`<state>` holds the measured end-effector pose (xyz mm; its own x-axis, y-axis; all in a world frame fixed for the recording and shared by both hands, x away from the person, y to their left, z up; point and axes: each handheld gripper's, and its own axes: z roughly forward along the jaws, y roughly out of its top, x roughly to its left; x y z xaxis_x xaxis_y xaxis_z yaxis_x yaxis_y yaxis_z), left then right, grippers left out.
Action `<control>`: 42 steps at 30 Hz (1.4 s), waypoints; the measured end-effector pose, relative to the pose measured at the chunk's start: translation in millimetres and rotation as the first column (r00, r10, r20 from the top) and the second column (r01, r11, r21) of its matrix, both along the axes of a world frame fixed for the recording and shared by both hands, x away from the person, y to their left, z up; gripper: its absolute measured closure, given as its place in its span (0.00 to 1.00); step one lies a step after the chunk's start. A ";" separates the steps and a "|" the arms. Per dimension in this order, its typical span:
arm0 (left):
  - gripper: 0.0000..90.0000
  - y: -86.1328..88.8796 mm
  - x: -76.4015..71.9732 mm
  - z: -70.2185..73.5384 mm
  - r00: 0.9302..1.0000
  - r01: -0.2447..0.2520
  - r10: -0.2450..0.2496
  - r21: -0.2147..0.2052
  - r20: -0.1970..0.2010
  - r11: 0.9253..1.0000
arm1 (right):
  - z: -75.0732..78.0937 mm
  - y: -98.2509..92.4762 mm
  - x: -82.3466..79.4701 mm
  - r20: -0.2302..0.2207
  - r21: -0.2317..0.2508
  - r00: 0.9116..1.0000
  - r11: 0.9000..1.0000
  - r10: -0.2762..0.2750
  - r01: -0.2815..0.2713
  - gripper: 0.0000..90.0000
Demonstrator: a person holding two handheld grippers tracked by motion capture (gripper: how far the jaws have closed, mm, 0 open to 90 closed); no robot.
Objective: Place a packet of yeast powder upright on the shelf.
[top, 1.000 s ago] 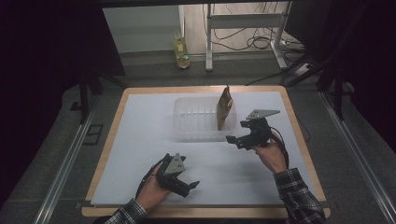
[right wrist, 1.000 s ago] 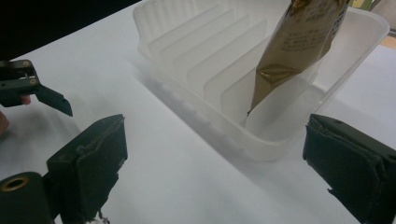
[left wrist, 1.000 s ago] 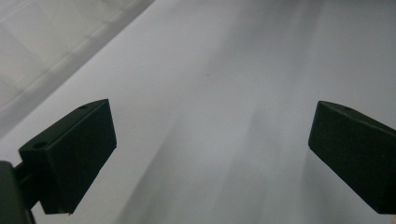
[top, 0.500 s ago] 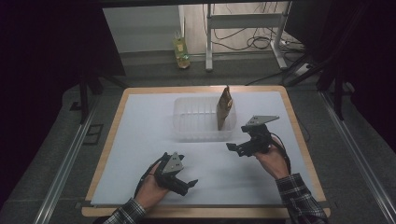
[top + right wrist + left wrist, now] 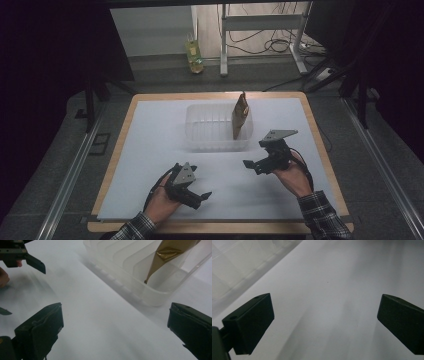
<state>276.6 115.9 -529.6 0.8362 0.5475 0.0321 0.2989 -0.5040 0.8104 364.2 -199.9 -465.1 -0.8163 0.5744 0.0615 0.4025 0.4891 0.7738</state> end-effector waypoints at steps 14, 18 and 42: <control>0.01 1.9 0.3 0.3 1.000 -0.010 0.010 0.006 0.011 1.000 | -4.9 -1.2 -14.4 0.025 -0.035 1.000 0.999 0.007 -0.006 0.00; 0.00 3.8 0.9 1.3 0.999 -0.029 0.029 0.005 0.022 1.000 | -4.2 -4.6 -18.8 0.030 -0.030 1.000 1.000 0.003 -0.002 0.00; 0.00 3.8 0.9 0.4 0.999 -0.031 0.031 0.007 0.025 0.999 | -10.5 -41.6 -47.6 0.055 -0.003 0.998 0.999 -0.038 0.038 0.00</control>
<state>277.5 119.7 -529.2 0.8178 0.5727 0.0564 0.2943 -0.5005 0.8142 316.5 -241.4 -475.6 -0.7961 0.6049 0.0144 0.3774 0.4777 0.7933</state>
